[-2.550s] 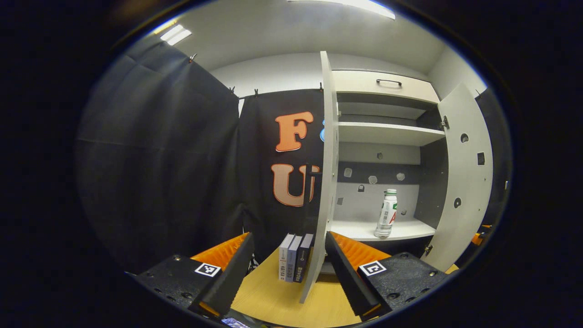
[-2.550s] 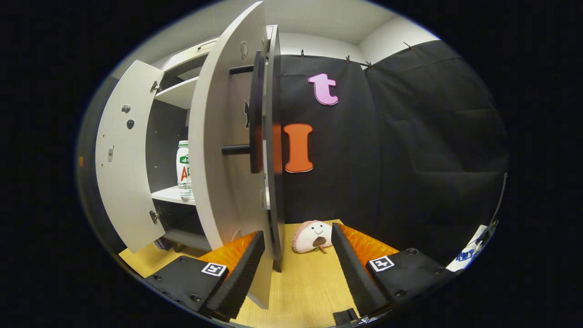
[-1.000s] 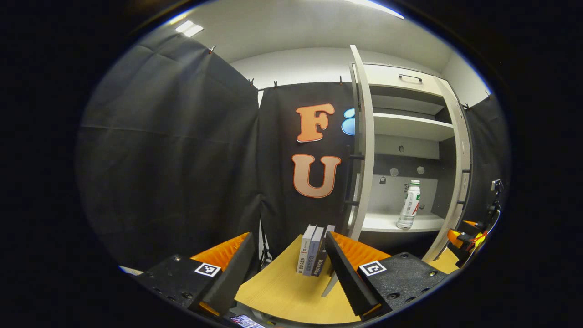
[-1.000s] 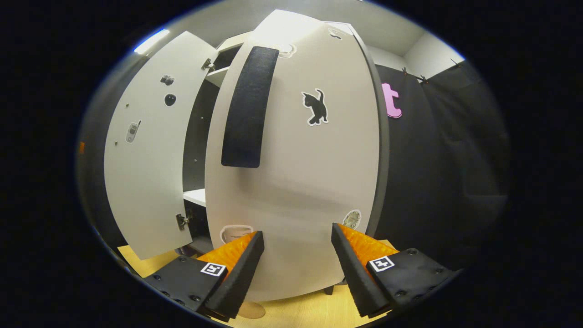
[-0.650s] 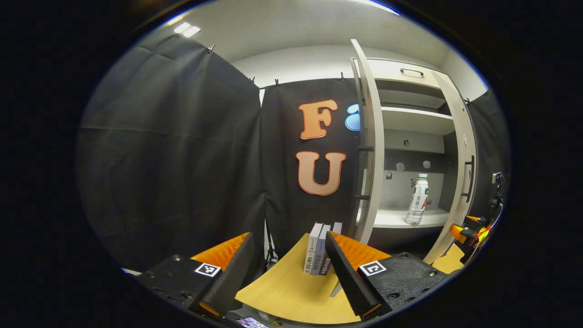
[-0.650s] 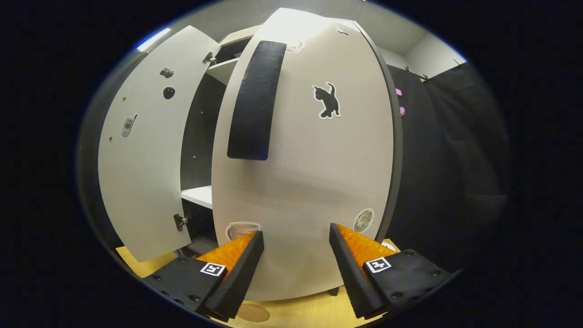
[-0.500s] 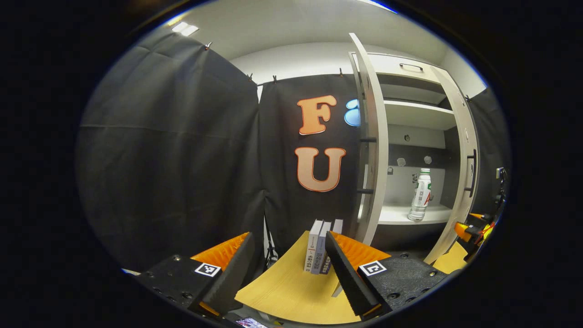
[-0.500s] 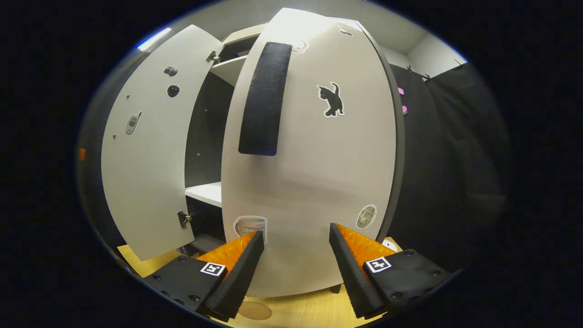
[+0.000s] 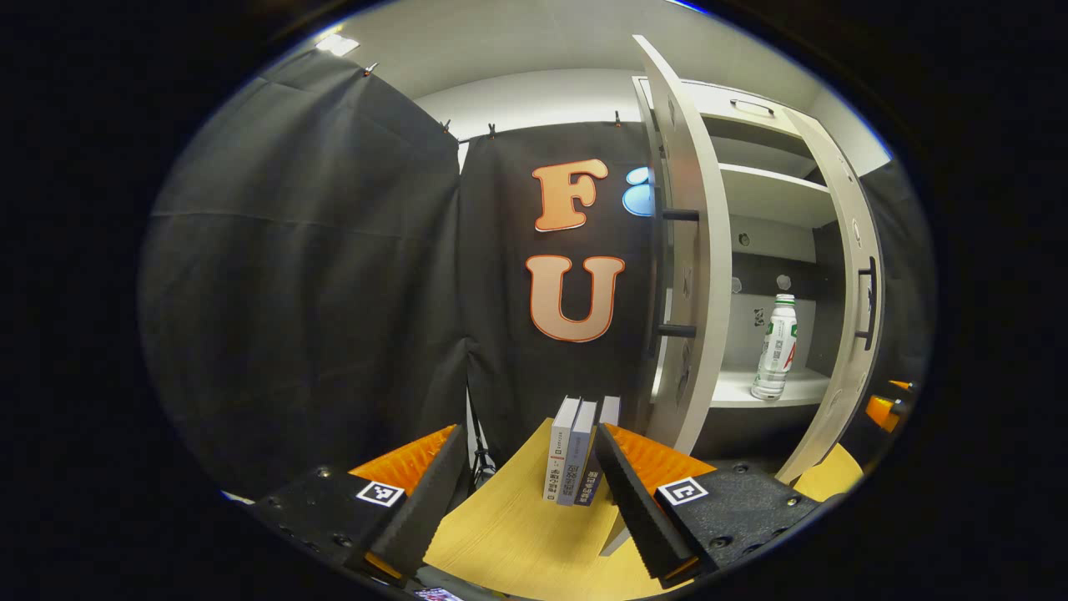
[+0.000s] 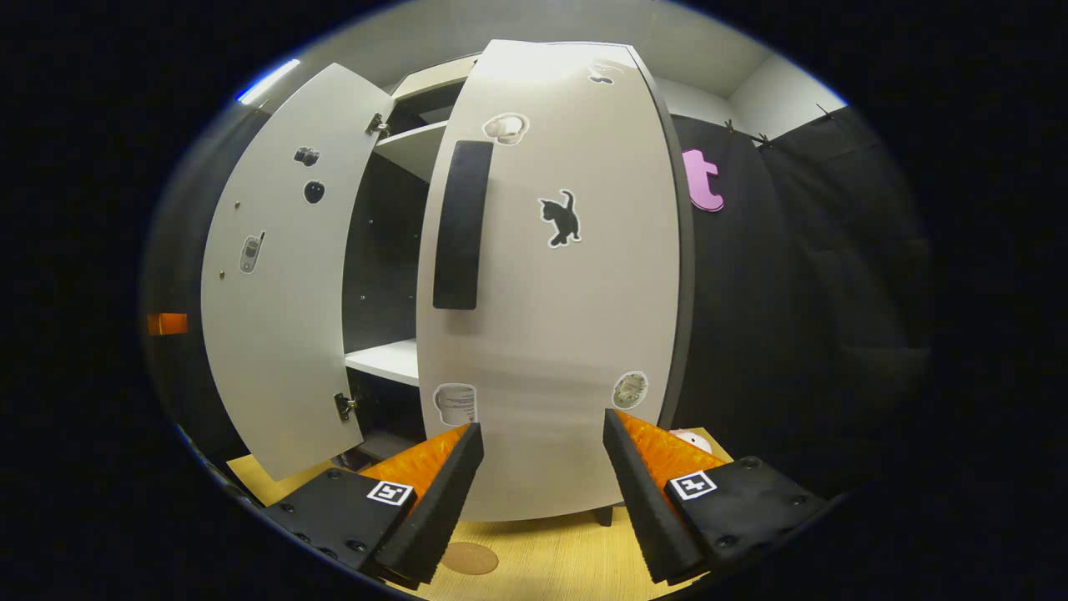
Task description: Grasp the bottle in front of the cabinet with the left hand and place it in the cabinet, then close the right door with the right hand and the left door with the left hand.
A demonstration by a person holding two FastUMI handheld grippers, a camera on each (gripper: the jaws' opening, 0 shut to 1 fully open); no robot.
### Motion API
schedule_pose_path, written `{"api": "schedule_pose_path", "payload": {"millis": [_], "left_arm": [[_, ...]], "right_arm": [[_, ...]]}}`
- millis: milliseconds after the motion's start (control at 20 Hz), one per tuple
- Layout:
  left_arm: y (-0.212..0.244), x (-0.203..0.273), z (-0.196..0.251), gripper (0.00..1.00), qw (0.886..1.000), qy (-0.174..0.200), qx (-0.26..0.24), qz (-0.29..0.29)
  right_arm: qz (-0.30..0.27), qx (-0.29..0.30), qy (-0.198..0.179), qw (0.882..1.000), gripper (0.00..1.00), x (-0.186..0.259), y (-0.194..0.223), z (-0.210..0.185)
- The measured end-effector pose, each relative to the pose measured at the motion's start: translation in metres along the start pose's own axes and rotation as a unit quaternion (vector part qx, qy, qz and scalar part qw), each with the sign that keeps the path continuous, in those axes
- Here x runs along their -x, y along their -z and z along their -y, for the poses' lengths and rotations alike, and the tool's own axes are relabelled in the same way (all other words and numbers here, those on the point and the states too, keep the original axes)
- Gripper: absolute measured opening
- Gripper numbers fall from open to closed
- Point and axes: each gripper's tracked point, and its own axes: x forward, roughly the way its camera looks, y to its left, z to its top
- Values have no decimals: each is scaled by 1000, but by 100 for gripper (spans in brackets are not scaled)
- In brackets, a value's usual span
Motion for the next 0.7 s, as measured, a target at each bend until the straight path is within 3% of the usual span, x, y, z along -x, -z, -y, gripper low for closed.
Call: {"api": "schedule_pose_path", "payload": {"millis": [700], "left_arm": [[6,-43,33,94,999,32,-8,-5]], "right_arm": [[-2,-3,104,995,96,85,-26,103]]}}
